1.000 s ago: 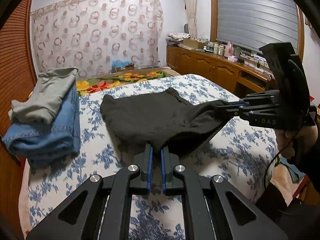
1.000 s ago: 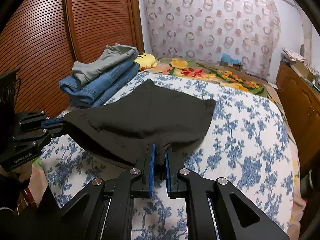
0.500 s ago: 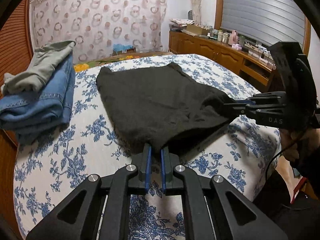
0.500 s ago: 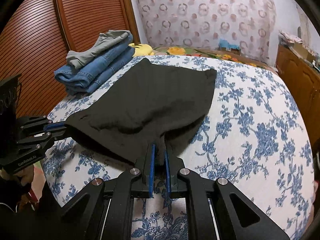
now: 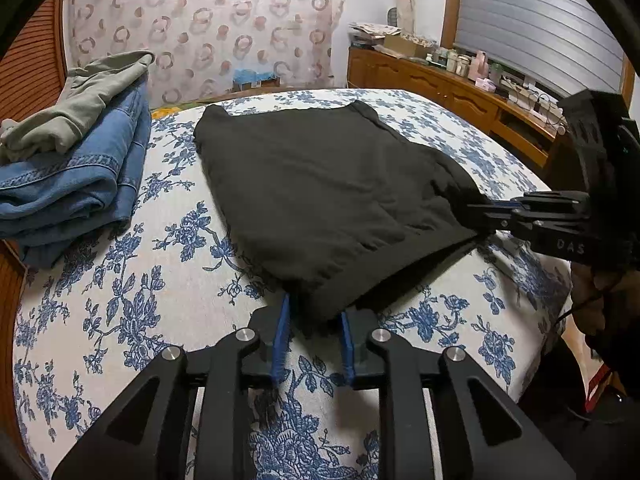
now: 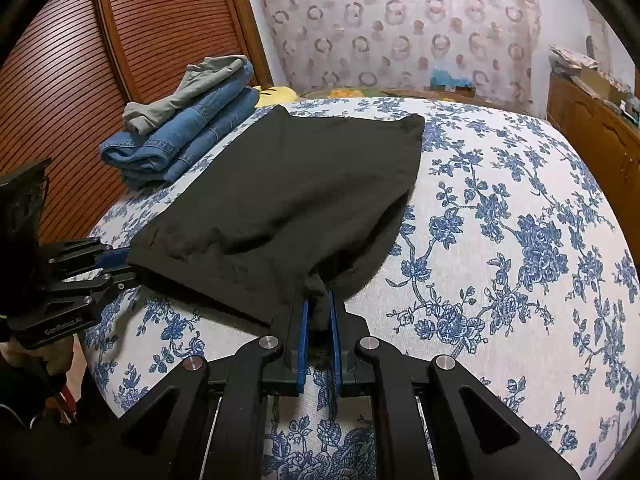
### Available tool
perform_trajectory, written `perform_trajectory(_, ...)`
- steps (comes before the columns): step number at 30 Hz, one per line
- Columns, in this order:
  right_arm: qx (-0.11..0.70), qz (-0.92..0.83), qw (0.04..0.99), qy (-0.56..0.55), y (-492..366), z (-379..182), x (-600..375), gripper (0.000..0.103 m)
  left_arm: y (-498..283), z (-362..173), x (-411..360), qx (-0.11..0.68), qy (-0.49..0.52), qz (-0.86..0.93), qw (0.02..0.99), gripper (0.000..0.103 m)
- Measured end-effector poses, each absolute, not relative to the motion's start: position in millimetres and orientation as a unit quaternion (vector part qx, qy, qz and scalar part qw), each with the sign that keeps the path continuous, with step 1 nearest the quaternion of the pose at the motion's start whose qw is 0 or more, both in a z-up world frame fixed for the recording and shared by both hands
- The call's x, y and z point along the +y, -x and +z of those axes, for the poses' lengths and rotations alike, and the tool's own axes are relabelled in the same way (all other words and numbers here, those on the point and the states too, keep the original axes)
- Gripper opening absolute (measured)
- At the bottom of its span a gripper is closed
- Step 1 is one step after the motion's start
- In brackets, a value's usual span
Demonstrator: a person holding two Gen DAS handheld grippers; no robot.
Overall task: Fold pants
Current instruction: 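Carry the held end over the garment with both grippers, folding it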
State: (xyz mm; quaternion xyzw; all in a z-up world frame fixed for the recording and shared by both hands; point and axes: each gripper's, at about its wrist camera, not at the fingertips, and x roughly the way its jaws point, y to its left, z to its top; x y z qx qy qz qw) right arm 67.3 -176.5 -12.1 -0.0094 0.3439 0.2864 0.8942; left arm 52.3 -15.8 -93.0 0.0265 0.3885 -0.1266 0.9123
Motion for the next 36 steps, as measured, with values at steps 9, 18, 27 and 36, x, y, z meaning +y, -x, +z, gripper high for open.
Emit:
perform_trajectory(9, 0.341, 0.29, 0.894, 0.016, -66.7, -7.0, -176.0, 0.009, -47.3, -82.0, -17.6, 0.364, -0.031, -0.144, 0.92, 0.009)
perform_trajectory(18, 0.299, 0.304, 0.905, 0.004, -48.1, 28.6, -192.3, 0.009, -27.8, -37.0, -16.3, 0.32, -0.025, -0.165, 0.933, 0.009)
perform_trajectory(27, 0.268, 0.317, 0.91, 0.007, -24.2, 51.8, -206.4, 0.009, -8.0, -3.7, -16.6, 0.282, -0.026, -0.183, 0.942, 0.009)
perform_trajectory(36, 0.246, 0.32, 0.915, 0.016, -4.5, 67.9, -215.1, 0.009, 2.0, 10.2, -16.7, 0.262, -0.026, -0.19, 0.946, 0.009)
